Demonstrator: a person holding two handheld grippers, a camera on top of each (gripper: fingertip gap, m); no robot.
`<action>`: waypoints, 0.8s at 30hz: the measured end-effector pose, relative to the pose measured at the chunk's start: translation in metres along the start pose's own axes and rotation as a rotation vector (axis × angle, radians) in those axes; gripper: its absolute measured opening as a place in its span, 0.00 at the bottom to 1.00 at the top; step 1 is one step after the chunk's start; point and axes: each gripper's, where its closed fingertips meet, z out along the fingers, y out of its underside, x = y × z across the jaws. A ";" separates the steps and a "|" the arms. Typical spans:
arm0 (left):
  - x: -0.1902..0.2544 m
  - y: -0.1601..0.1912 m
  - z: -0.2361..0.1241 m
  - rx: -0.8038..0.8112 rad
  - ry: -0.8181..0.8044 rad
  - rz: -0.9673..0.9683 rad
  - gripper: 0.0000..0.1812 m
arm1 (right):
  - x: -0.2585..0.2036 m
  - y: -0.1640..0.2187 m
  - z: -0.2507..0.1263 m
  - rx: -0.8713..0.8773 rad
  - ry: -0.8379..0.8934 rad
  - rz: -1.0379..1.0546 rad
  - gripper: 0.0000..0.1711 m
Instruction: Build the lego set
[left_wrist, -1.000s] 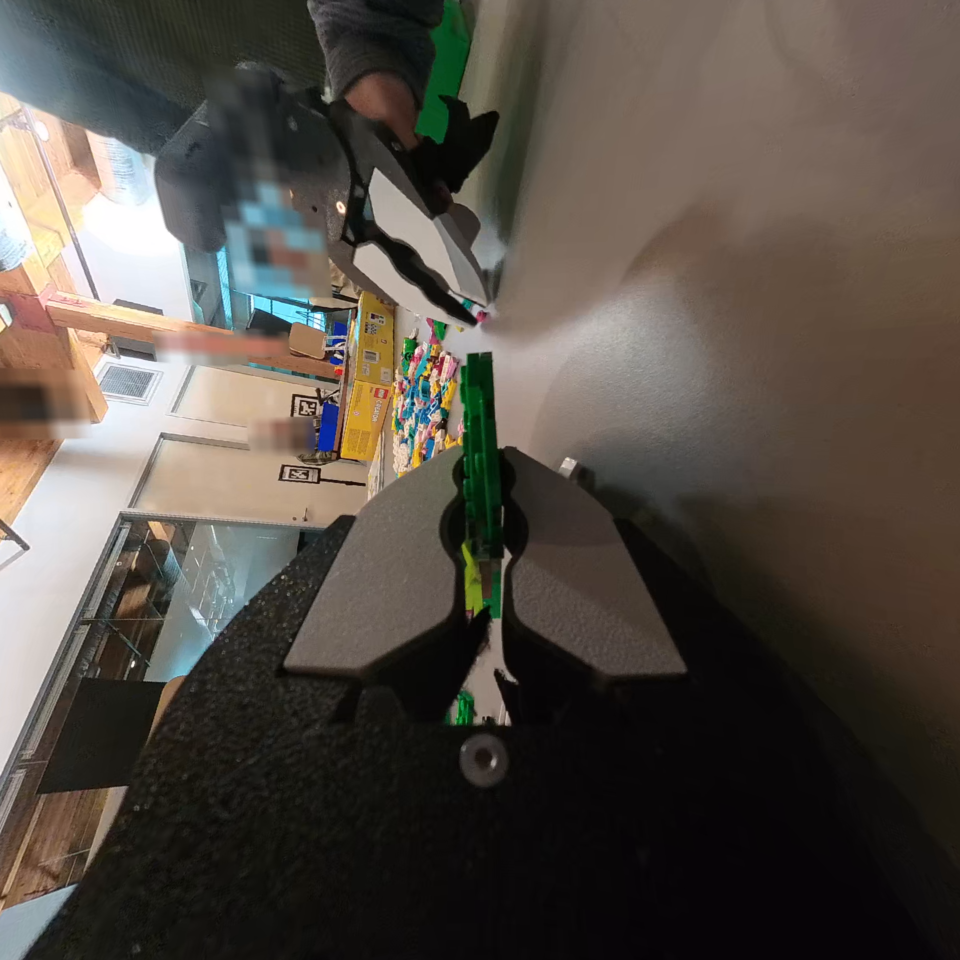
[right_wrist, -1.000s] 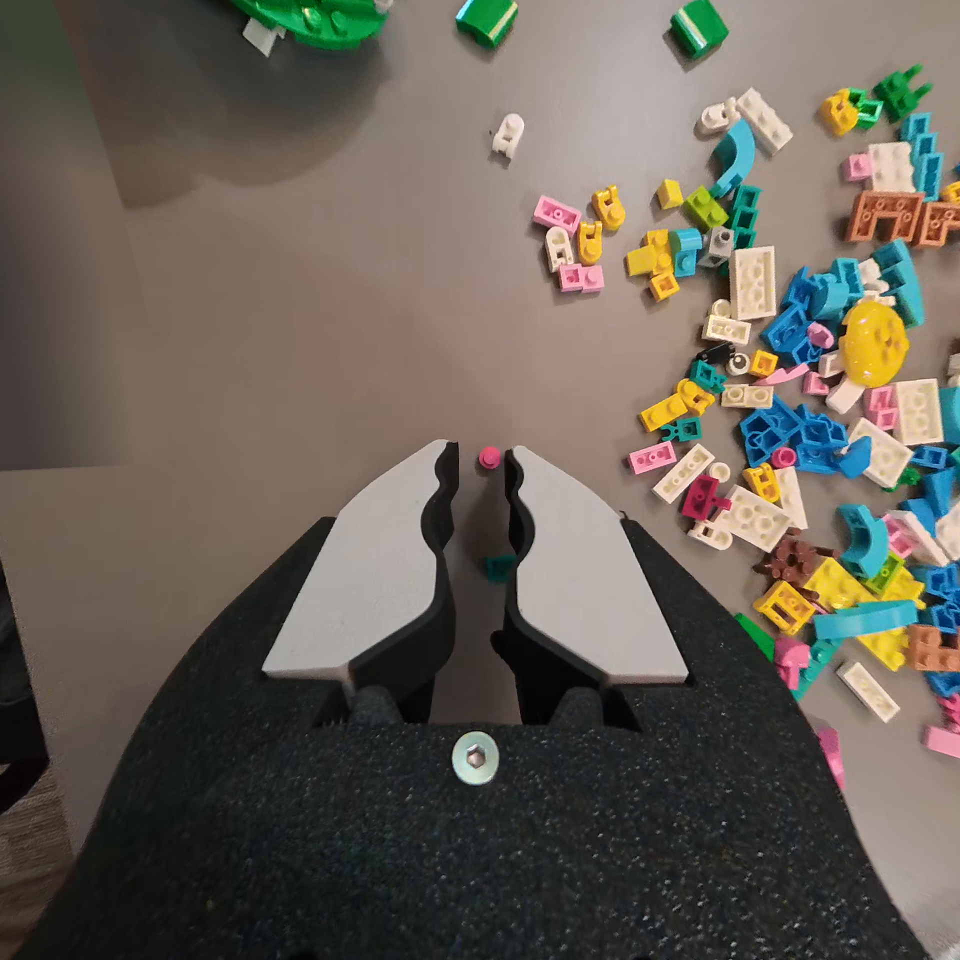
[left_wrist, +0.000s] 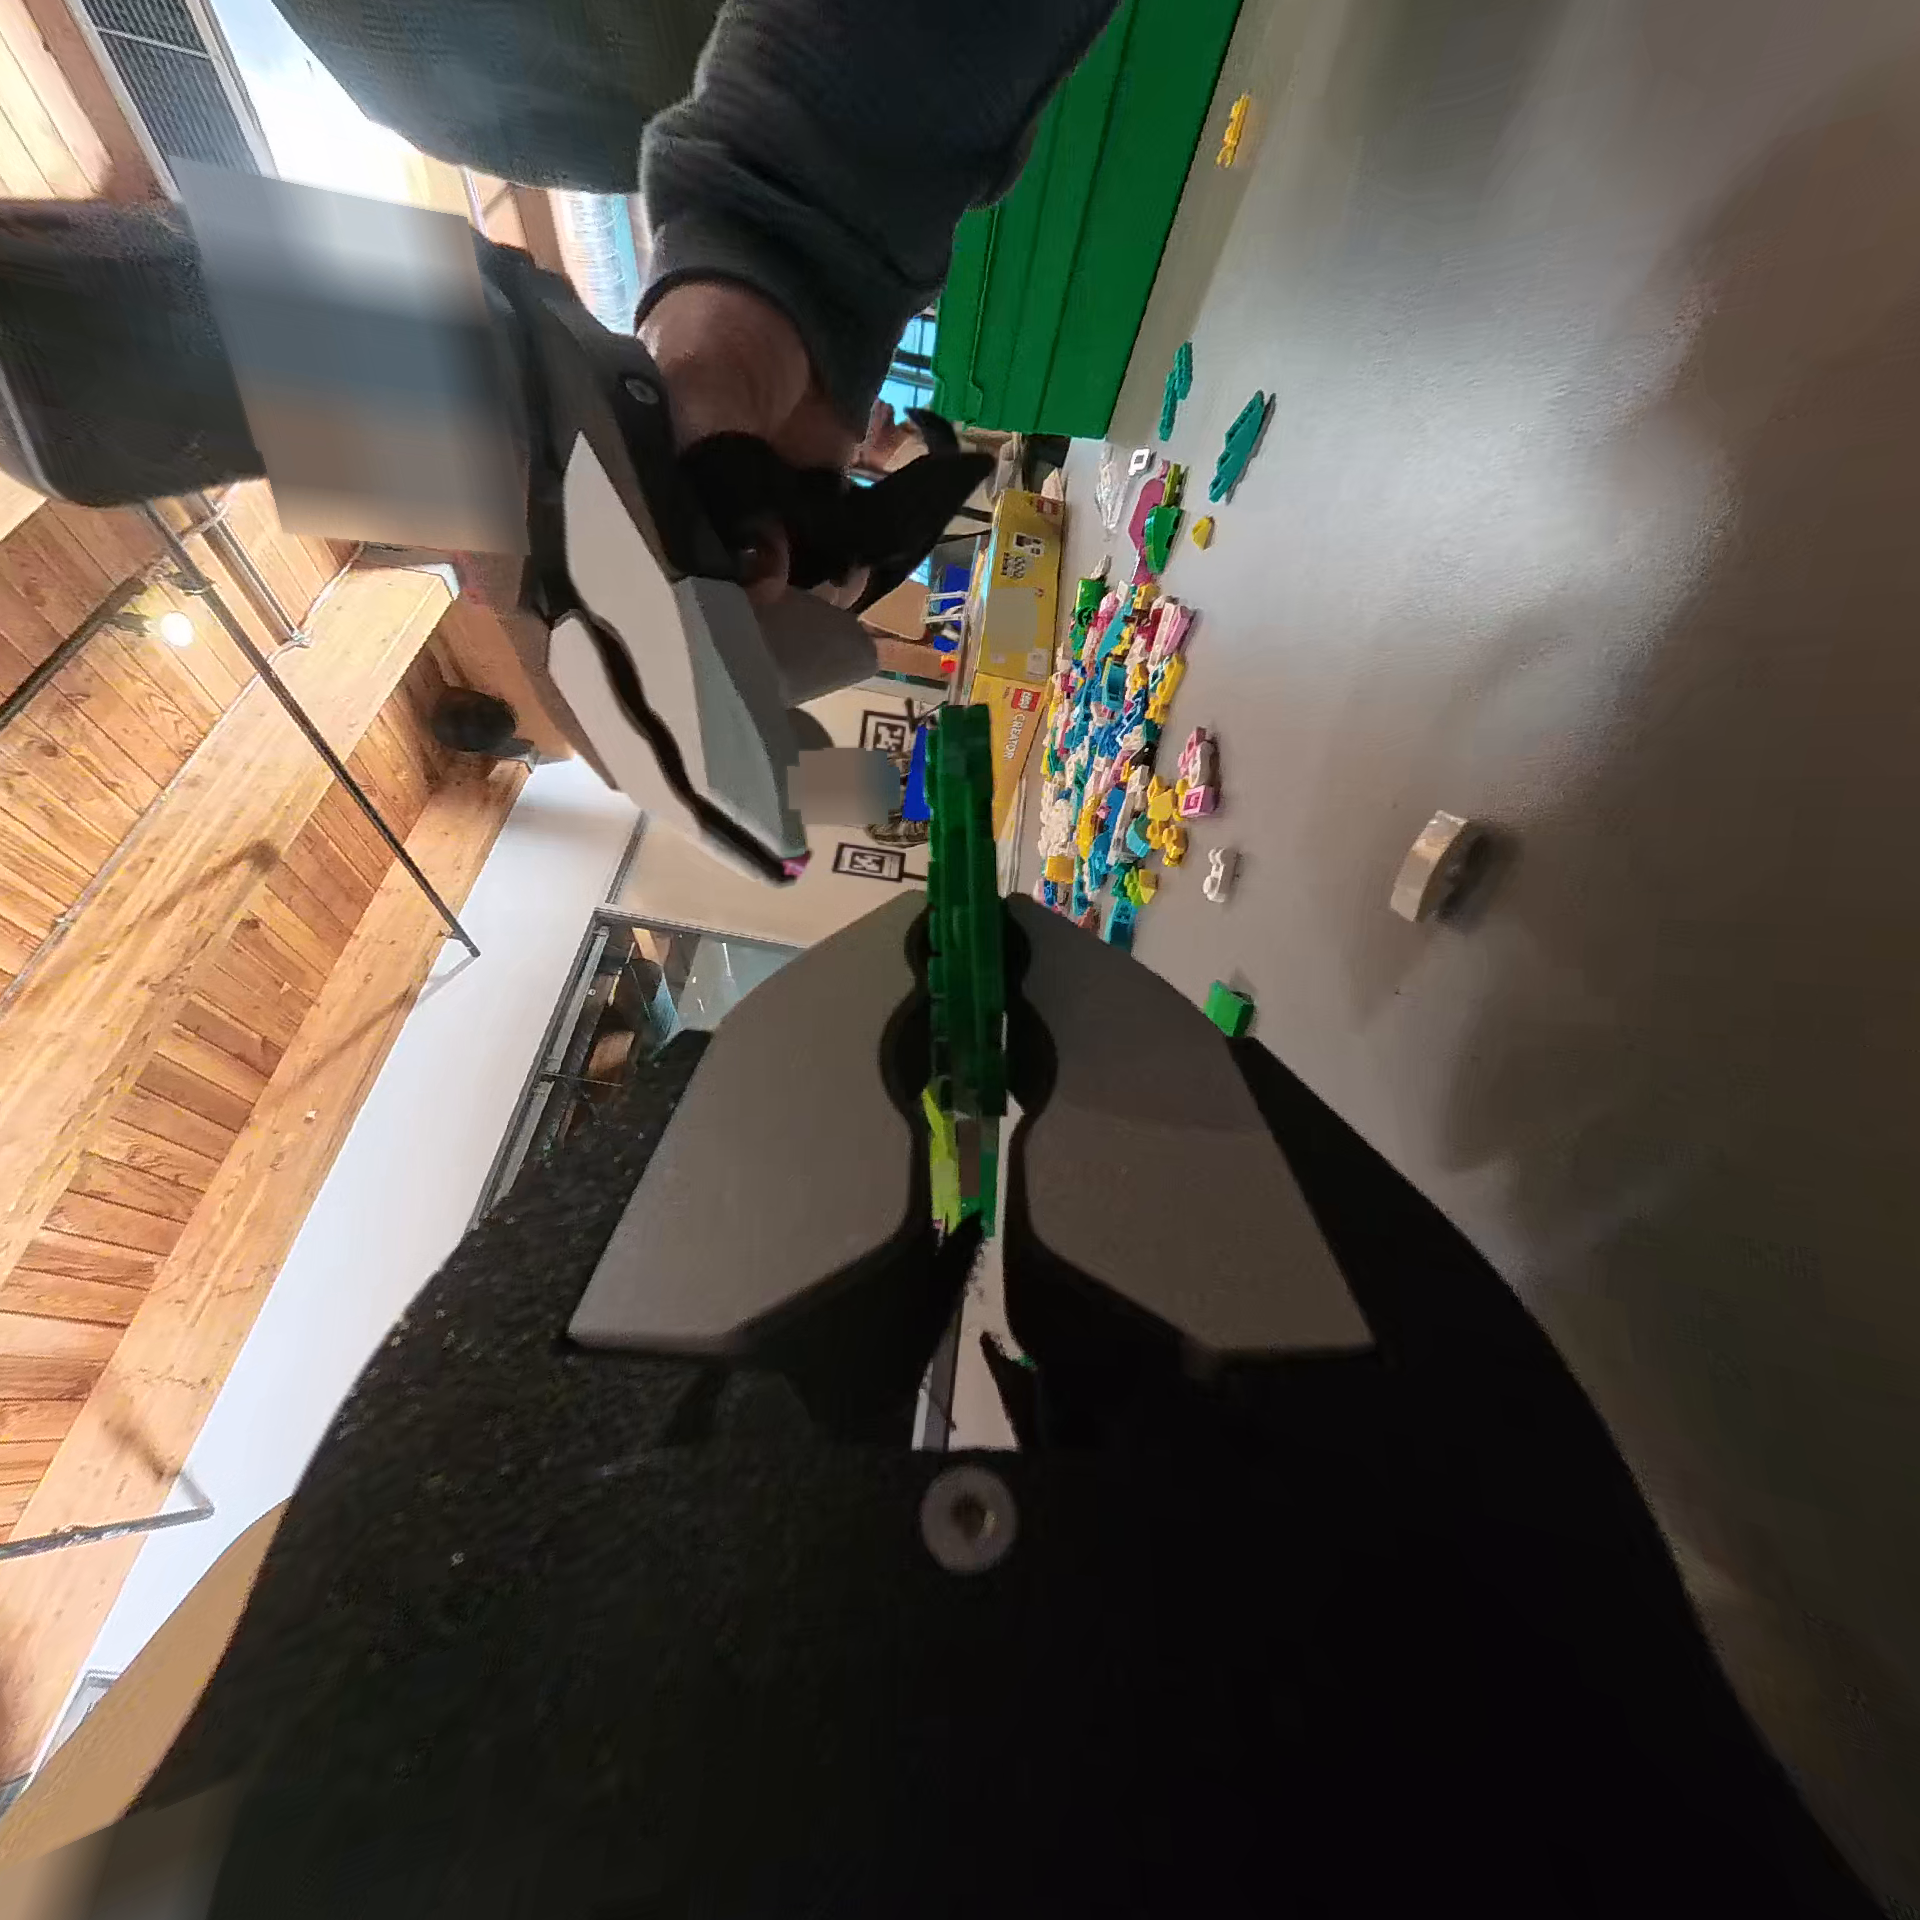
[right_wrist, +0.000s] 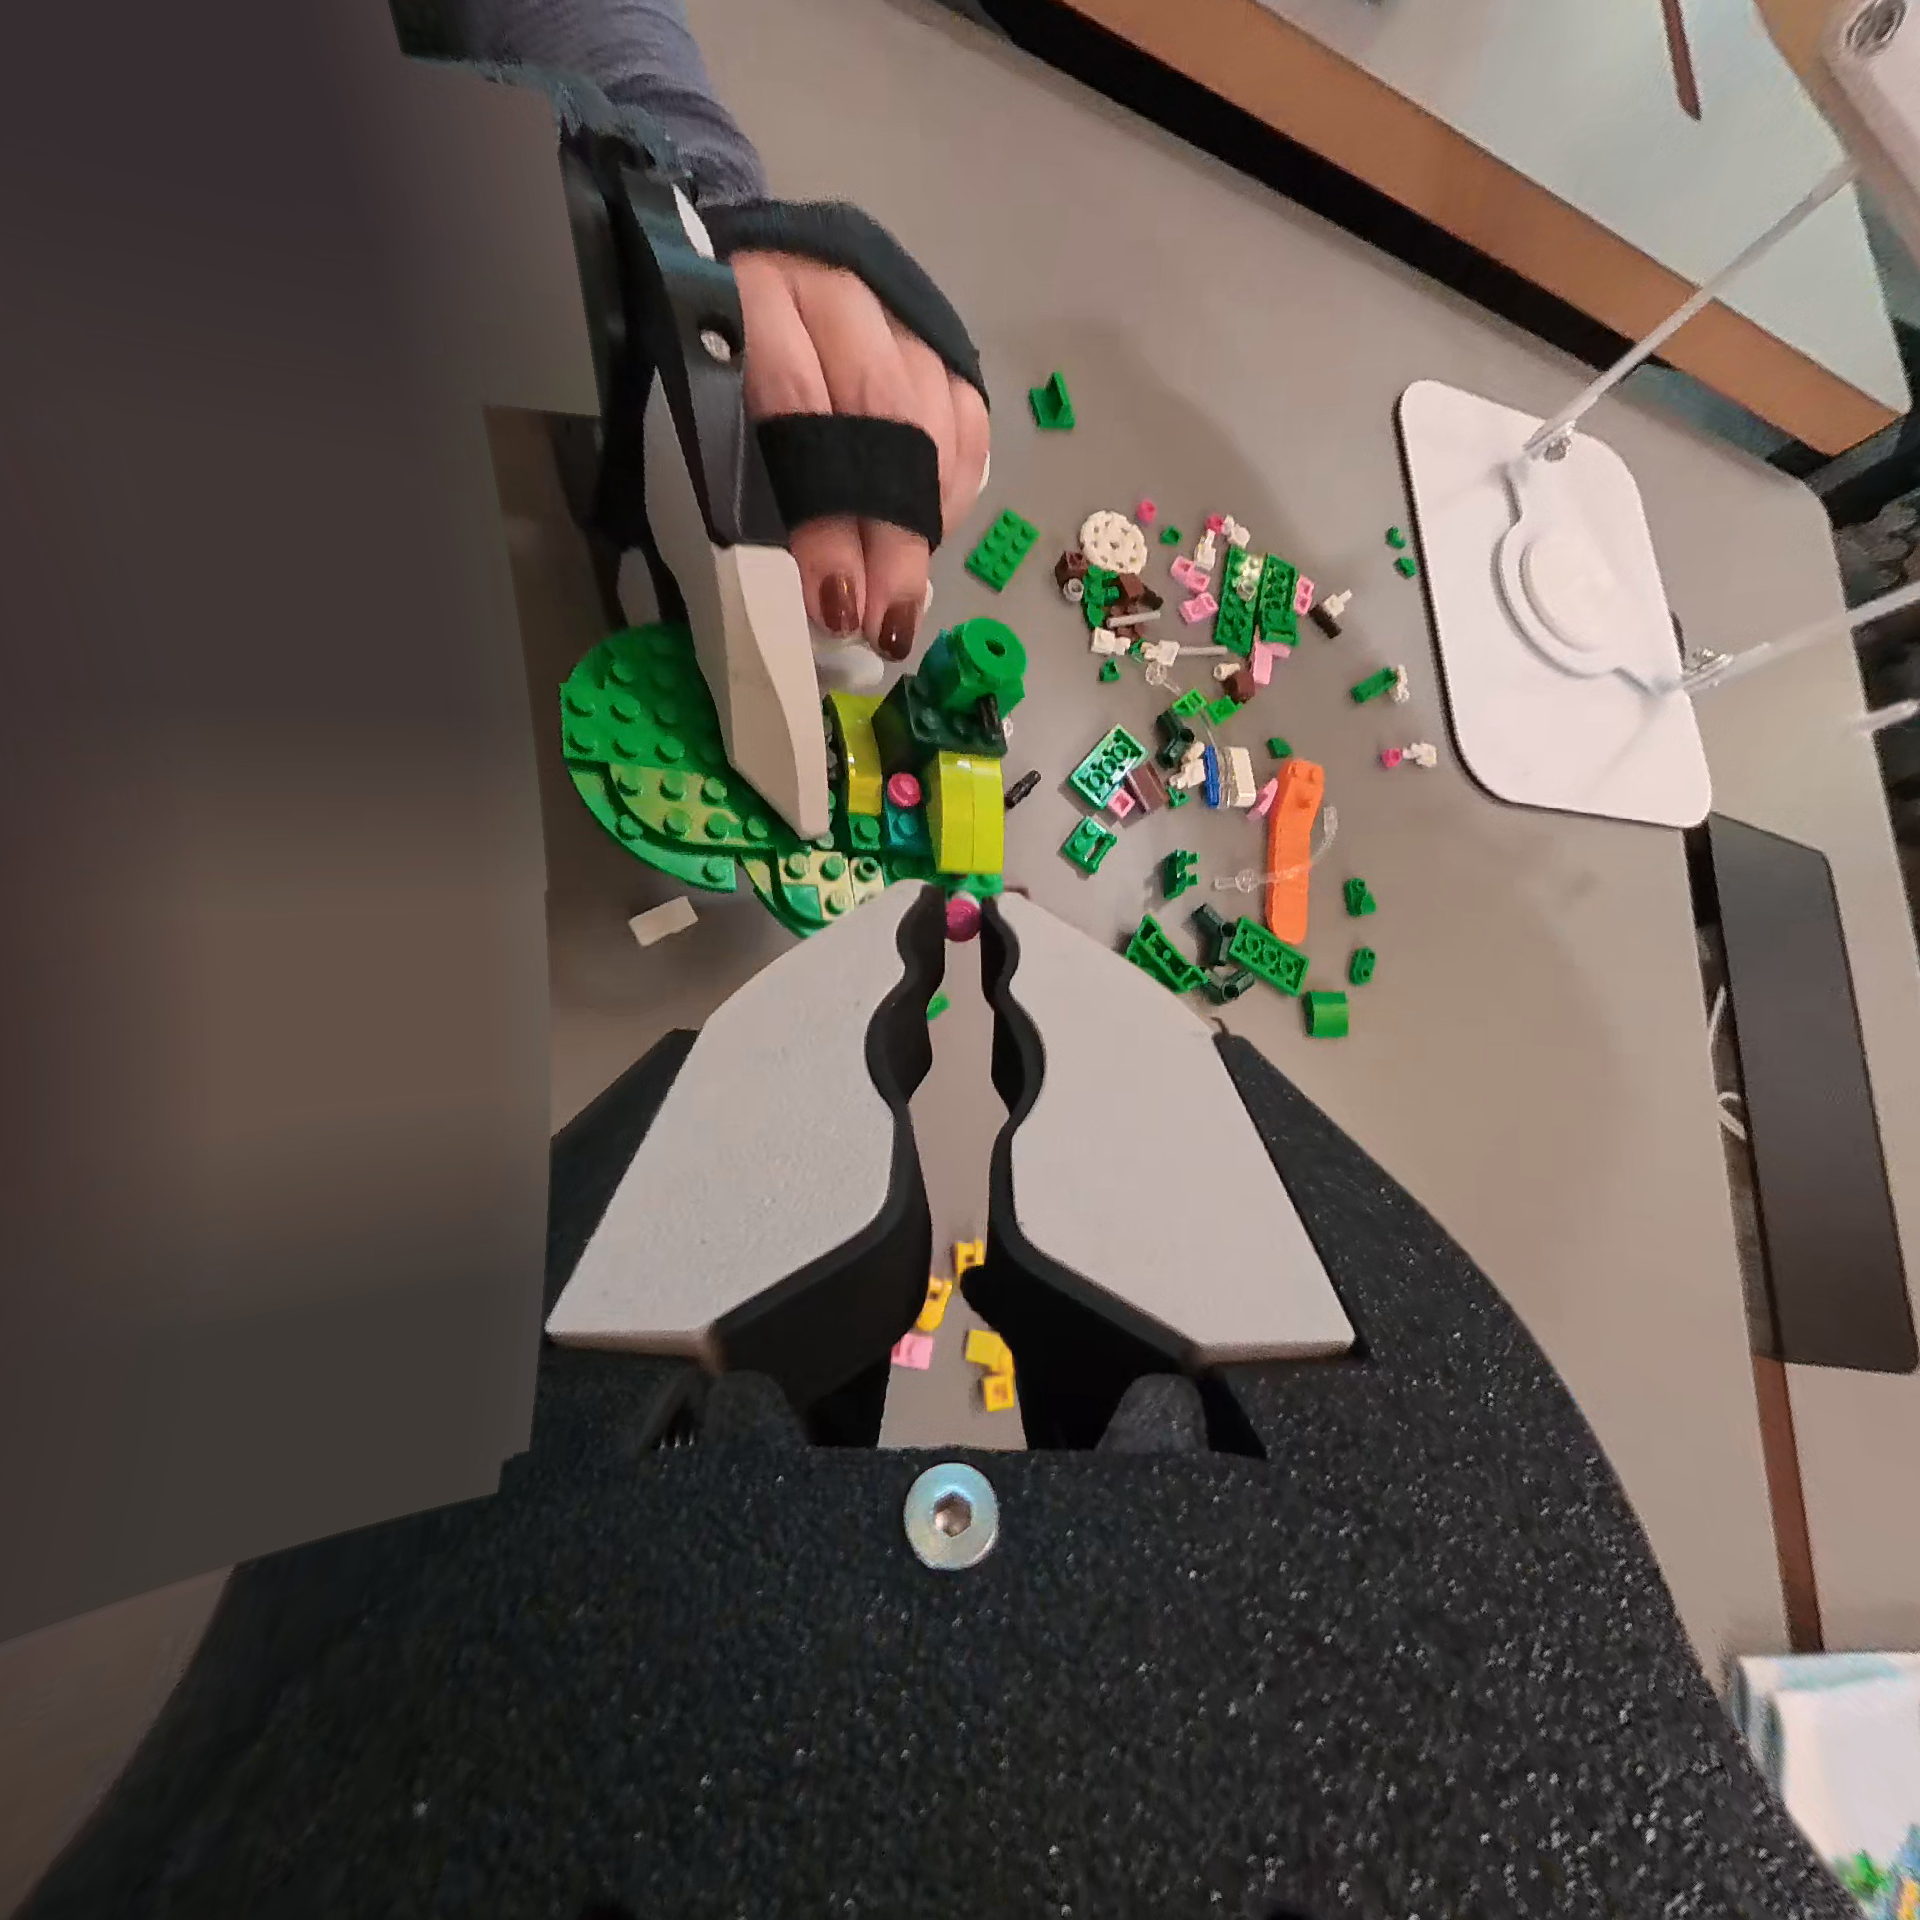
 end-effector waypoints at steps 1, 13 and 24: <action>0.000 0.000 0.000 0.000 0.001 0.002 0.04 | 0.000 -0.003 0.000 0.008 0.003 -0.003 0.03; 0.002 -0.002 0.000 0.002 -0.003 0.042 0.04 | -0.006 -0.001 0.000 -0.014 -0.005 0.002 0.03; 0.004 -0.003 0.000 0.005 -0.002 0.058 0.04 | -0.015 0.000 0.005 -0.029 -0.041 0.008 0.03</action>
